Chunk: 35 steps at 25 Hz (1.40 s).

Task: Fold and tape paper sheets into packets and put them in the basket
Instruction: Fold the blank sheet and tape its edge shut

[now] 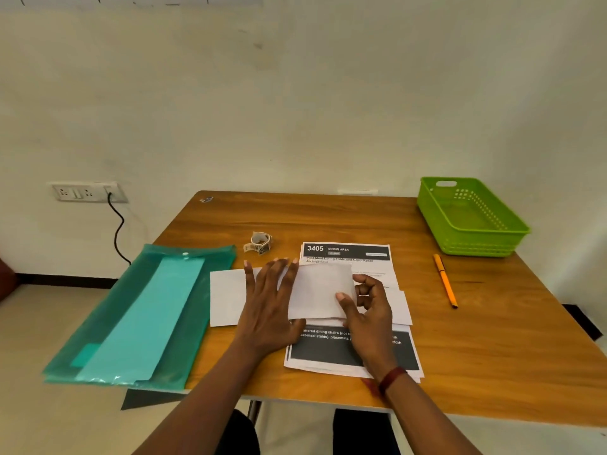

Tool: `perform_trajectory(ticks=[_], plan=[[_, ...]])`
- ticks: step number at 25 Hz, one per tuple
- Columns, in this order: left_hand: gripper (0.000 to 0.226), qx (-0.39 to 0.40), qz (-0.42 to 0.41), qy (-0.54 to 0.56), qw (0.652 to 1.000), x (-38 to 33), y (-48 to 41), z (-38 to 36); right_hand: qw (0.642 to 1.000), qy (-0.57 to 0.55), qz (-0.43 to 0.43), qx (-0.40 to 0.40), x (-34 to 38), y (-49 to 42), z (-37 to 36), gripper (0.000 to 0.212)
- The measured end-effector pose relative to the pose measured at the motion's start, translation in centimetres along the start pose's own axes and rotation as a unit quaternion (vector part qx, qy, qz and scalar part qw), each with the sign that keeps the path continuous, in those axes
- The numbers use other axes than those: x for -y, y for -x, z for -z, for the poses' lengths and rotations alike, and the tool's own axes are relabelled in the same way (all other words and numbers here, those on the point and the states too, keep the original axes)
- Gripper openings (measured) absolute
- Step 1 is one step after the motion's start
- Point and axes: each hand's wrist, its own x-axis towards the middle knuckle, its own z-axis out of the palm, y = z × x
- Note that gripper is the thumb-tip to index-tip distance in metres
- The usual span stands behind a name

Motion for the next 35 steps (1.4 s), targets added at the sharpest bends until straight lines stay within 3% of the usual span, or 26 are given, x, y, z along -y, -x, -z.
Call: perform_trajectory(ticks=[4, 9, 19, 25, 31, 35], plan=[[0.105, -0.002, -0.015, 0.002, 1.000, 0.1, 0.1, -0.2, 0.995, 0.073, 0.061, -0.041, -0.6, 0.5, -0.4, 0.049], [0.094, 0.012, -0.021, -0.017, 1.000, 0.2, 0.2, -0.4, 0.973, 0.131, 0.178, -0.066, -1.1, 0.8, -0.2, 0.020], [0.060, 0.026, 0.004, -0.004, 1.000, 0.3, 0.1, -0.9, 0.989, 0.102, 0.106, 0.007, -0.5, 0.9, -0.6, 0.042], [0.032, -0.046, -0.012, 0.011, 0.999, 0.6, 0.0, -1.2, 0.987, 0.117, 0.085, 0.067, -1.0, 0.9, -0.6, 0.066], [0.028, -0.089, 0.025, 0.025, 0.995, 0.4, 0.2, -0.9, 0.982, 0.124, 0.142, 0.033, -1.6, 0.7, -0.4, 0.033], [0.019, -0.111, 0.040, 0.015, 0.993, 0.5, 0.3, -0.9, 0.982, 0.125, 0.136, 0.037, -1.3, 0.5, -0.4, 0.021]])
